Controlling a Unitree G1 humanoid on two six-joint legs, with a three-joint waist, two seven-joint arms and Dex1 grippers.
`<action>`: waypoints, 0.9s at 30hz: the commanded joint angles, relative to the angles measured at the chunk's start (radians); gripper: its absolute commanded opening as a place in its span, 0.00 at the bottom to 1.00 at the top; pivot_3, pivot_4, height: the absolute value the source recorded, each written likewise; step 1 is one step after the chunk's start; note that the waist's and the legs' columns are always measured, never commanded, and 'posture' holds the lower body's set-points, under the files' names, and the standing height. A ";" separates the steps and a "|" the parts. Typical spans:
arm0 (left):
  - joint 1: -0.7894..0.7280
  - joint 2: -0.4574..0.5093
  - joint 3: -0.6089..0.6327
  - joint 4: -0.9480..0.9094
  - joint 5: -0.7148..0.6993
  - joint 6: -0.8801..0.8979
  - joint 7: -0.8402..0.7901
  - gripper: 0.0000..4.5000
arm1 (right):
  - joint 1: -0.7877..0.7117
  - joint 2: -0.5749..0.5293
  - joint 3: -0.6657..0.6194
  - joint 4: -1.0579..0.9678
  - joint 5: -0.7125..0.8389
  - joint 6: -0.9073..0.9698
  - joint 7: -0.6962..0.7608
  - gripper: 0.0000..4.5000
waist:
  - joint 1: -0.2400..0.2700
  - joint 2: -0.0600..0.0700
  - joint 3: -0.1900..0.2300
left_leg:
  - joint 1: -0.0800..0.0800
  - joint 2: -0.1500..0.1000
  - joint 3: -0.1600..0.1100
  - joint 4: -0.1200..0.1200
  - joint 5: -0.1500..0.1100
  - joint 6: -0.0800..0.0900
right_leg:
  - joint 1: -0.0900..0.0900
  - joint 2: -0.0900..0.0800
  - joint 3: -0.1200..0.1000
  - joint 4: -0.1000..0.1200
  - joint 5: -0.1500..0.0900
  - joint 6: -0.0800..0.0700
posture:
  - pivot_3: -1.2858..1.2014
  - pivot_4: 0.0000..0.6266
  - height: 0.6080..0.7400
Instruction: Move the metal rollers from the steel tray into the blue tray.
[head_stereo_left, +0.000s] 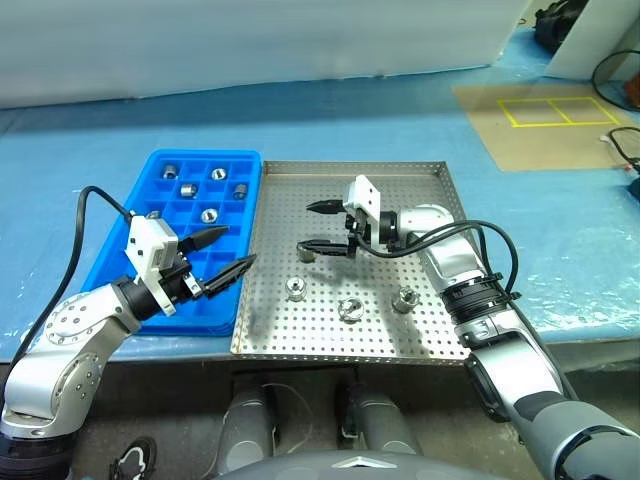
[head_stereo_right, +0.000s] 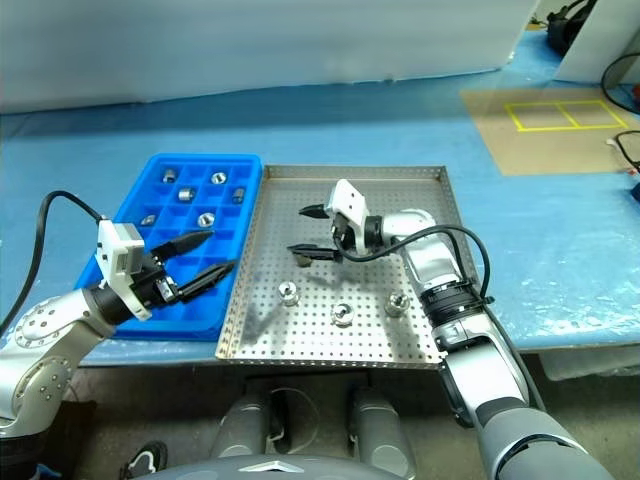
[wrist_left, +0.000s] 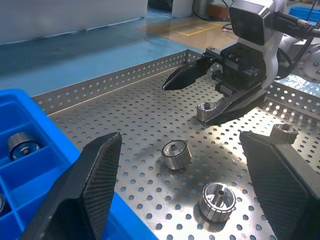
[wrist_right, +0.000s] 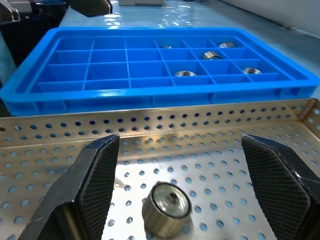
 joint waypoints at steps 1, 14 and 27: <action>-0.005 -0.002 0.005 -0.024 -0.001 -0.010 -0.002 0.89 | -0.015 0.004 -0.008 -0.008 -0.003 -0.045 -0.010 0.89 | -0.015 -0.002 -0.001 | -0.001 -0.001 0.000 0.000 0.000 0.001 | -0.002 -0.002 -0.001 0.001 0.002 -0.003 | 0.41 0.24 1.00; -0.003 -0.009 -0.001 -0.035 -0.004 -0.006 0.004 0.89 | -0.047 0.023 -0.017 0.065 -0.033 -0.112 -0.070 0.89 | -0.006 -0.003 0.000 | 0.003 0.009 0.018 0.010 -0.011 -0.002 | -0.006 0.026 0.032 -0.003 0.004 0.001 | 0.41 0.24 1.00; 0.001 -0.007 0.003 -0.040 -0.009 -0.002 0.002 0.89 | -0.059 0.028 -0.027 0.091 -0.030 -0.117 -0.088 0.89 | -0.022 -0.005 0.000 | -0.005 0.007 0.007 0.010 -0.015 0.005 | -0.007 0.017 0.024 -0.006 0.009 -0.009 | 0.41 0.24 1.00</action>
